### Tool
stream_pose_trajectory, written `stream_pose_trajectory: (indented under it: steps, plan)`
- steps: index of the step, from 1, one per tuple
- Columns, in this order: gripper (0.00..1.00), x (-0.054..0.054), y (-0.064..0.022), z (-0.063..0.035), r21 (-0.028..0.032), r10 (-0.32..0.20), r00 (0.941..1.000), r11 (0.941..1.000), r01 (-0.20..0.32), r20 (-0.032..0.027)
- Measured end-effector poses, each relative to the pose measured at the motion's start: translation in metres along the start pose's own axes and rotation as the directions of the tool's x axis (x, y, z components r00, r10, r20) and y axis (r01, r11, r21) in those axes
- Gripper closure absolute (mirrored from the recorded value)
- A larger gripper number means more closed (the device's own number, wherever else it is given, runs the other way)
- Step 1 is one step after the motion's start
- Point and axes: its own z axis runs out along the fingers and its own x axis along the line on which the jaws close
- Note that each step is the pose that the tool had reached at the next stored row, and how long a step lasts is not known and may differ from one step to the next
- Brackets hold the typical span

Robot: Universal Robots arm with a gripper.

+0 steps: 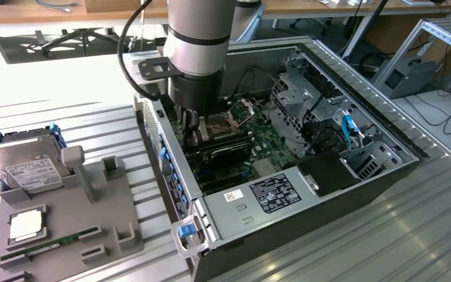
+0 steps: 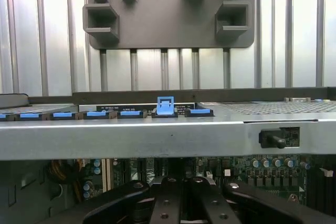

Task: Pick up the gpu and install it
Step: 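Press down on the gpu until it lock into place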

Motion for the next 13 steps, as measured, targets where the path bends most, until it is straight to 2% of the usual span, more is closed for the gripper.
stream_pose_trajectory:
  steps: [13]
  plan:
    - [0.89, 0.0002, 0.0045, 0.0001, 0.0002, 0.0, 1.0, 1.0, 0.0, 0.0]
